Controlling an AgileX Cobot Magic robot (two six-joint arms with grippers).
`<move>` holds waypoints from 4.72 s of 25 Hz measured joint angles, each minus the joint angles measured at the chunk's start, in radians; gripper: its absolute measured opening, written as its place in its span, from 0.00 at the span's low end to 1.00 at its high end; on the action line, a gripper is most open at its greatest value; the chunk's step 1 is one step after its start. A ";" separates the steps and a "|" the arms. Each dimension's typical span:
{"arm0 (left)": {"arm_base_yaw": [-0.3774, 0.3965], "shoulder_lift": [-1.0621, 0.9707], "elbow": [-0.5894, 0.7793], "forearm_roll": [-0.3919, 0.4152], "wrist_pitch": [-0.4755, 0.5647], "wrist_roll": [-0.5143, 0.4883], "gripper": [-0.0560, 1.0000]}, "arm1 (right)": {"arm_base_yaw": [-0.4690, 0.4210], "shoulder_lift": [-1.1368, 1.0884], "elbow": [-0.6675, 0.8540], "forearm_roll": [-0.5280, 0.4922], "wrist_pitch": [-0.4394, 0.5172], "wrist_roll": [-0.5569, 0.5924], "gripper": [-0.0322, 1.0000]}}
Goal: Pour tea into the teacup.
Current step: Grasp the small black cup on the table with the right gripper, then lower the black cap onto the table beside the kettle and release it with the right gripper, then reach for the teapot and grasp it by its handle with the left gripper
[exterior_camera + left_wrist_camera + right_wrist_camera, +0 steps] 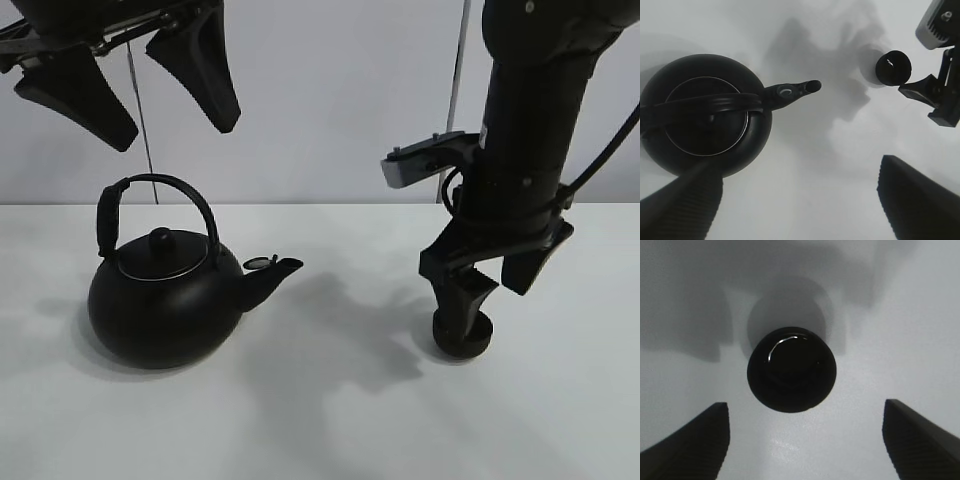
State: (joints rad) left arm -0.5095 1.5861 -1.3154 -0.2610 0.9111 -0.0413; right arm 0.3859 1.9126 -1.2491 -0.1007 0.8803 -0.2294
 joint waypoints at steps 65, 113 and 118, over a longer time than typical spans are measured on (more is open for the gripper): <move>0.000 0.000 0.000 0.000 -0.003 0.000 0.63 | 0.154 0.247 -0.259 0.151 -0.090 0.000 0.41; 0.000 0.000 0.000 0.000 -0.005 0.001 0.63 | -0.051 -0.016 -0.259 0.195 0.120 0.263 0.63; 0.000 0.000 0.000 0.000 -0.006 0.001 0.63 | -0.069 -0.073 -0.259 0.232 0.146 0.283 0.63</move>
State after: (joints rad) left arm -0.5095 1.5861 -1.3154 -0.2610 0.9051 -0.0407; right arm 0.3170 1.8398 -1.5078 0.1317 1.0260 0.0534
